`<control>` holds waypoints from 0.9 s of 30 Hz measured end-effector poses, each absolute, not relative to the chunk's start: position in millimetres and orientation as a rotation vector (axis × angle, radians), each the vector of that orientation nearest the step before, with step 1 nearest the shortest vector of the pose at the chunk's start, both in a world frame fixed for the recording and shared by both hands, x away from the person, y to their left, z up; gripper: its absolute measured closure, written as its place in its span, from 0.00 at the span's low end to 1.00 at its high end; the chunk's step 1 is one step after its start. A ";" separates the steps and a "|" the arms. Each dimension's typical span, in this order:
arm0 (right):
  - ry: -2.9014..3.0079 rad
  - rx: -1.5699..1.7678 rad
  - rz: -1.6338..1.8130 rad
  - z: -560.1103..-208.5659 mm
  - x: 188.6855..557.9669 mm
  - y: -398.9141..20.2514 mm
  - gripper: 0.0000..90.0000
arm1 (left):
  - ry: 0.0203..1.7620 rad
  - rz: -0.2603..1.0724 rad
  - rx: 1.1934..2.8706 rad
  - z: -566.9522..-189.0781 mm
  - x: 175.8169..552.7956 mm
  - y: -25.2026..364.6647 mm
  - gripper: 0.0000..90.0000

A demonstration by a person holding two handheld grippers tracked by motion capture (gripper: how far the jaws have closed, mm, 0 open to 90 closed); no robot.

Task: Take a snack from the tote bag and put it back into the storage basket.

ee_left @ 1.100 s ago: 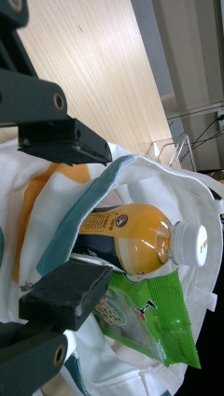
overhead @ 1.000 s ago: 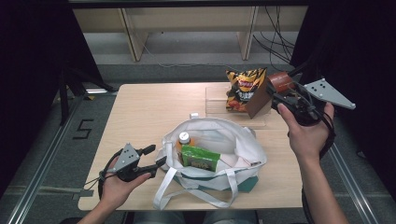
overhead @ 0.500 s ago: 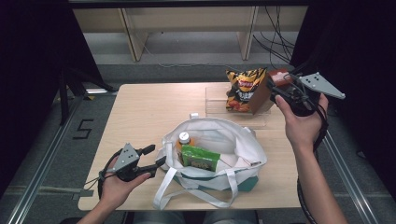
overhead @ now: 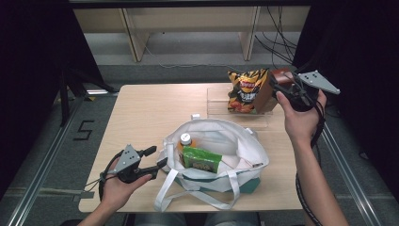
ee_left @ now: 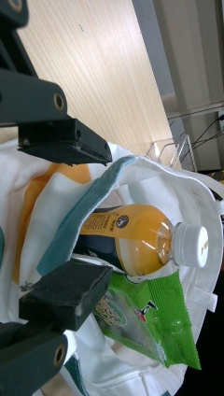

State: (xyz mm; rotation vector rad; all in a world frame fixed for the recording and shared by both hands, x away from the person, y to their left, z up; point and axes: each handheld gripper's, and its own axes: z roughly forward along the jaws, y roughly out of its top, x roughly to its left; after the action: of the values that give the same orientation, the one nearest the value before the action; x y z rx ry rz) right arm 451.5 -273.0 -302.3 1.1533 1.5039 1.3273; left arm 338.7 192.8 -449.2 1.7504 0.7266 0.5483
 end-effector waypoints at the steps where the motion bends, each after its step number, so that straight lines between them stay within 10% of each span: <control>1: 1.501 1.155 1.325 -303.3 453.3 -272.8 0.43 | 0.726 0.549 1.751 -449.2 338.7 193.1 0.43; 27: 1.481 1.235 1.263 -323.7 484.1 -275.0 0.43 | 0.720 0.553 1.757 -449.4 339.4 194.3 0.43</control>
State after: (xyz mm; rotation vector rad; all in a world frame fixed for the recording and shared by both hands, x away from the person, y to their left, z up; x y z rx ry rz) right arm 484.1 -275.0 -323.7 1.2347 1.4808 1.2629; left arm 339.4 194.3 -449.4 1.7568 0.7203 0.5526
